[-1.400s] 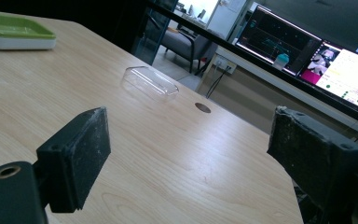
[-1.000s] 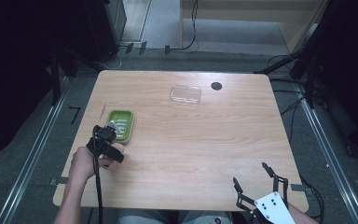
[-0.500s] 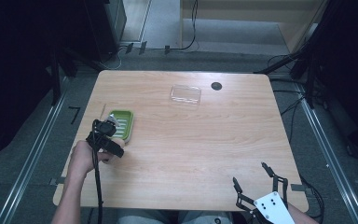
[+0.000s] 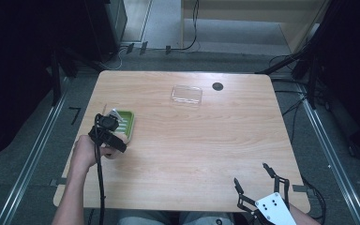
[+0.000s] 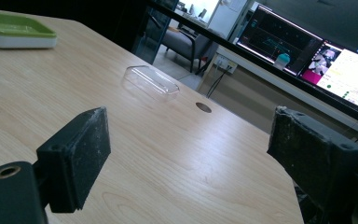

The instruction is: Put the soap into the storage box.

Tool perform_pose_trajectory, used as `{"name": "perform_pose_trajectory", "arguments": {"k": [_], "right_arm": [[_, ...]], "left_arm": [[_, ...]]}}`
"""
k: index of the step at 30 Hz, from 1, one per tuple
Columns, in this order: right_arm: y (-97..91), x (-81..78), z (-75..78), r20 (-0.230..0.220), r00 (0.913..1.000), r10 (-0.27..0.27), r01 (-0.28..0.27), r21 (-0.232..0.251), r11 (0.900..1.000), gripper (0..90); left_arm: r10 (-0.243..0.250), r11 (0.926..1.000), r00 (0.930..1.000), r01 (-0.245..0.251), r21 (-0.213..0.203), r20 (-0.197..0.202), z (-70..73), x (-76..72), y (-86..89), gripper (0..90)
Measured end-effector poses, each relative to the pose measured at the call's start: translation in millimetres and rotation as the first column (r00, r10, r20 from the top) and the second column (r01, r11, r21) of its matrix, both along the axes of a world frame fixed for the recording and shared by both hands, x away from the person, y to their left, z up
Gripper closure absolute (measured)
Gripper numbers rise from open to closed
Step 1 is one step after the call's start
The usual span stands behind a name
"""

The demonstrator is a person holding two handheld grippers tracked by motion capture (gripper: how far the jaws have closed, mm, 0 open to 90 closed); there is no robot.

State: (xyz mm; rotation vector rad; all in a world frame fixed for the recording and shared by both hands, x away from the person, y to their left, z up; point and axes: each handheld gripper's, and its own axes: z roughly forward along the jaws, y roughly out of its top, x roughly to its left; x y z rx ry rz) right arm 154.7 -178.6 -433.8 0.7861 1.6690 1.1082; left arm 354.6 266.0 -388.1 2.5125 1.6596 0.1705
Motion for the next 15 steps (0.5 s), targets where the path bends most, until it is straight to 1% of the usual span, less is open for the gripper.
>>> {"name": "perform_pose_trajectory", "arguments": {"k": [3,9,13,15], "right_arm": [[-0.1,0.4,0.0,0.002,1.0000,0.002,-0.002,-0.003,1.0000,13.1],[0.5,0.3,-0.1,-0.002,1.0000,0.006,-0.006,-0.005,1.0000,13.1],[0.7,0.3,-0.7,-0.007,1.0000,0.006,-0.006,-0.003,1.0000,13.1],[1.0,0.8,-1.1,-0.008,1.0000,0.005,-0.005,-0.012,0.9999,13.1]], "left_arm": [[-0.003,1.0000,1.0000,0.003,-0.003,0.000,1.2,2.1,-0.6,33.6],[-0.003,1.0000,0.9998,0.003,-0.007,0.021,5.9,5.7,-1.6,33.6],[-0.007,0.9999,0.9997,0.007,-0.009,0.025,6.5,7.7,-1.5,33.6],[-0.002,0.9999,0.9996,0.003,-0.011,0.027,7.1,8.7,-0.8,33.6]]}}
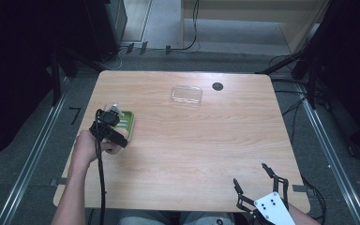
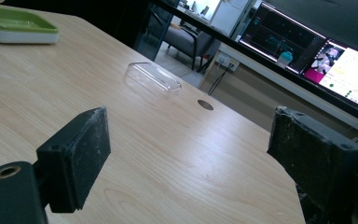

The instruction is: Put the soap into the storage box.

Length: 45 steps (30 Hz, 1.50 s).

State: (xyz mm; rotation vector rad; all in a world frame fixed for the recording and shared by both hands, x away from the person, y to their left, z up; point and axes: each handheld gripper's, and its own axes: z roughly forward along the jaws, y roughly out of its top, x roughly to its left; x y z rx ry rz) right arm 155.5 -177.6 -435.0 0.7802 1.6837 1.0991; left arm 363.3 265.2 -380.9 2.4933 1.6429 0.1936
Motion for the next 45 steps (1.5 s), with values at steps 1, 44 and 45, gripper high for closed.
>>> {"name": "perform_pose_trajectory", "arguments": {"k": [1,44,45], "right_arm": [[0.1,-0.2,0.0,0.000,1.0000,0.000,0.000,-0.001,1.0000,13.1],[-0.1,-0.9,-0.2,-0.002,1.0000,-0.001,0.001,-0.008,1.0000,13.1],[-0.1,-0.9,-0.1,-0.001,1.0000,-0.002,0.002,-0.010,0.9999,13.1]], "left_arm": [[0.003,1.0000,1.0000,-0.003,-0.004,0.001,0.5,0.5,0.3,33.6],[0.054,0.9983,0.9984,-0.053,-0.022,0.019,-1.7,47.2,-5.8,33.6],[0.056,0.9983,0.9982,-0.056,-0.019,0.021,-2.3,48.2,-5.1,33.6]]}}
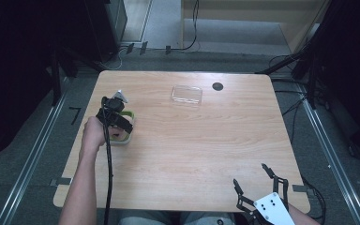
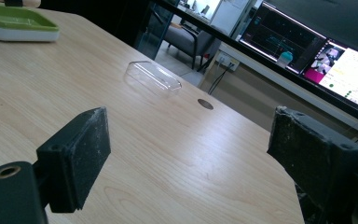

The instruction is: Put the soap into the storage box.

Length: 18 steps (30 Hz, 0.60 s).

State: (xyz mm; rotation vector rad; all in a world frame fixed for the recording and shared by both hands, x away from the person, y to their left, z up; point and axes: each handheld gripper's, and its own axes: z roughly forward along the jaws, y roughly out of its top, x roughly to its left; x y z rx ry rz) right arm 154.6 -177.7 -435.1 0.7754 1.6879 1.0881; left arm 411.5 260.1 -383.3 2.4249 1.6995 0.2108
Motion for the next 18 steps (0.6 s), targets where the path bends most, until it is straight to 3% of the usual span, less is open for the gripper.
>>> {"name": "perform_pose_trajectory", "arguments": {"k": [18], "right_arm": [[-0.1,0.0,-0.1,0.001,1.0000,-0.001,0.001,0.002,1.0000,13.1]], "left_arm": [[0.073,0.9973,0.9973,-0.073,0.006,-0.011,-15.7,19.0,17.6,33.6]]}}
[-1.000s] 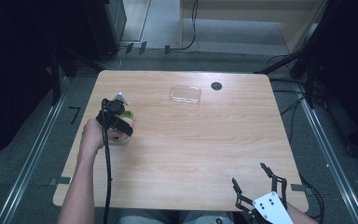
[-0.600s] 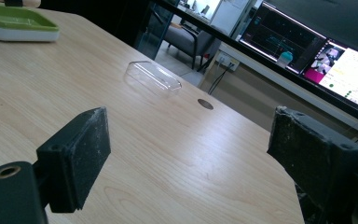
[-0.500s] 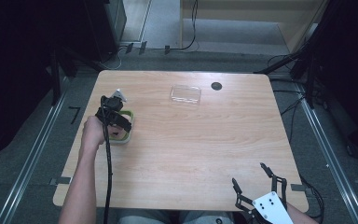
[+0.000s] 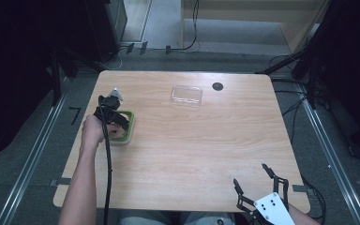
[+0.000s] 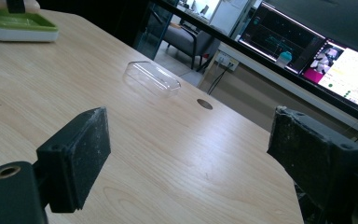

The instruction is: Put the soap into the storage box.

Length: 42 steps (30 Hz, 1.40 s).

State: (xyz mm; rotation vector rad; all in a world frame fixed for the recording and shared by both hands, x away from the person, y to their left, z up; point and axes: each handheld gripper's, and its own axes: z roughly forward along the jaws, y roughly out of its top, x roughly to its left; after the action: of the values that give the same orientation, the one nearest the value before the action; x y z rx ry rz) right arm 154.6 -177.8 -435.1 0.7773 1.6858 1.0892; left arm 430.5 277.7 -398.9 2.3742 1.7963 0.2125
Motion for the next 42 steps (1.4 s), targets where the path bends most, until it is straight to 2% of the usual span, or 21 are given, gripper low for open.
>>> {"name": "perform_pose_trajectory", "arguments": {"k": [25,42], "right_arm": [[-1.6,-0.1,-0.3,0.001,1.0000,-0.006,0.006,0.007,1.0000,13.1],[-1.8,-0.2,-0.4,0.002,1.0000,-0.004,0.004,0.006,1.0000,13.2]], "left_arm": [[0.037,0.9992,0.9992,-0.038,0.010,0.015,-17.1,13.1,1.8,33.6],[0.056,0.9975,0.9983,-0.057,0.042,0.016,-26.5,16.2,1.1,33.5]]}}
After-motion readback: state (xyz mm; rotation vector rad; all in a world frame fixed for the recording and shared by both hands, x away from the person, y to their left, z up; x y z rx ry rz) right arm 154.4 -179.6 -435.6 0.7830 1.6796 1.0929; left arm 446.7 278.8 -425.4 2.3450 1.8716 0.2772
